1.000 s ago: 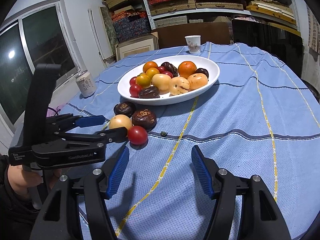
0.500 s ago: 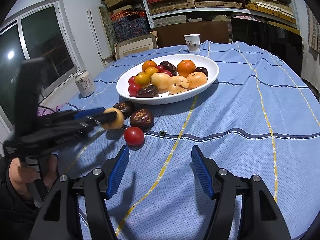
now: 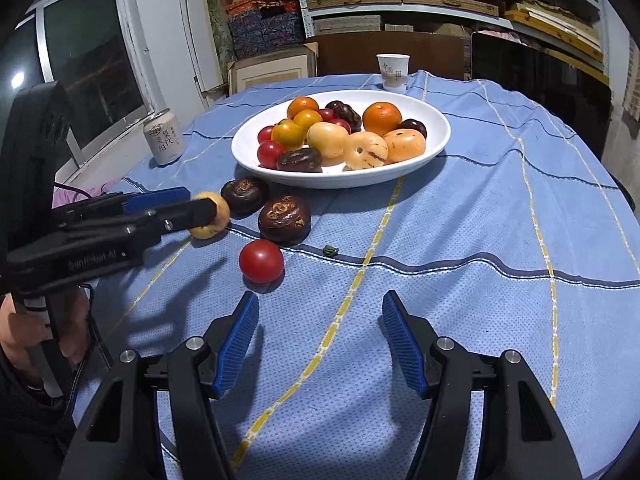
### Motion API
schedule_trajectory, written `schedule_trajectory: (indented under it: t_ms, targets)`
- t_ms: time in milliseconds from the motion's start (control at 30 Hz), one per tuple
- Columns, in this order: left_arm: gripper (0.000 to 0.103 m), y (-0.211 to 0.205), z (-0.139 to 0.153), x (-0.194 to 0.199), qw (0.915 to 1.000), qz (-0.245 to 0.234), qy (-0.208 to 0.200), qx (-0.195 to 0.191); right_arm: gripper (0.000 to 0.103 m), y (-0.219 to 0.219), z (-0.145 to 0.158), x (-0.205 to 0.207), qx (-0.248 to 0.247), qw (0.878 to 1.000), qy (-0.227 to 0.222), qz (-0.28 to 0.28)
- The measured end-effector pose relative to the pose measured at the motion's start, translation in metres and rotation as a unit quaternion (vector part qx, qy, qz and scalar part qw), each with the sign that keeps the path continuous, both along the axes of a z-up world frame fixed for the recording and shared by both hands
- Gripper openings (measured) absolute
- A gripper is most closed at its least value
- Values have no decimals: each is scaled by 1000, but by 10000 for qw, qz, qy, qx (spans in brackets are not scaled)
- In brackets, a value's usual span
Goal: Organize fruits
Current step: 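Move both open grippers back toward the remaining fruits, then grasp the pale yellow-pink fruit with left while right grasps a red tomato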
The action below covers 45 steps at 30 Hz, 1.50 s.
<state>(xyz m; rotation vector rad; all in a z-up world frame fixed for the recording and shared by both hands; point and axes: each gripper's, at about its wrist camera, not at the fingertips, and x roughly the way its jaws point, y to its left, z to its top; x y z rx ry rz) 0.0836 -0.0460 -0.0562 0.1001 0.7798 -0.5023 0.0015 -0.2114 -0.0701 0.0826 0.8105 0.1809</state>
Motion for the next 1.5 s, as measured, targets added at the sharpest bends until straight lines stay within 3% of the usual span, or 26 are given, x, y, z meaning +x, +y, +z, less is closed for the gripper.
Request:
schedule_trajectory:
  t_ms: [133, 233, 267, 367, 433, 767, 867, 1000, 1100, 1200, 1333, 1433, 1500]
  targets:
    - [82, 6, -7, 13, 9992, 265, 283, 20, 65, -1, 0, -1, 18, 10000, -20, -8]
    - [81, 14, -18, 27, 9967, 434, 684, -93, 65, -2, 0, -1, 68, 10000, -26, -5]
    - [81, 15, -20, 29, 9961, 453, 747, -124, 65, -2, 0, -1, 80, 10000, -30, 0]
    - [65, 19, -19, 30, 9962, 532, 668, -166, 65, -3, 1, -2, 132, 9999, -55, 0]
    - [47, 20, -21, 32, 9960, 536, 699, -145, 65, -4, 2, -3, 156, 9999, -71, -6]
    - [47, 18, -23, 35, 9957, 585, 721, -42, 65, -5, 2, -3, 192, 9998, -106, -12]
    - [38, 17, -21, 32, 9966, 517, 633, -43, 65, -6, 2, -3, 207, 9997, -111, -27]
    - [38, 20, -11, 22, 9983, 455, 303, -190, 65, -7, 2, -3, 214, 9997, -124, -49]
    - [38, 29, -2, 16, 9975, 439, 120, -535, 65, -7, 3, -4, 169, 9997, -140, -70]
    - [38, 37, 4, 11, 9955, 495, -10, -804, 65, 0, 4, -4, -38, 9999, -135, -74]
    - [38, 39, 7, 10, 9947, 513, -33, -889, 65, 21, 9, 1, -305, 9994, -99, 155]
    - [38, 40, 7, 9, 9942, 522, -28, -939, 64, 46, 15, 14, -906, 9953, -111, 336]
    - [38, 41, 6, 11, 9940, 536, 8, -955, 49, 55, 11, 27, -969, 9939, 163, 501]
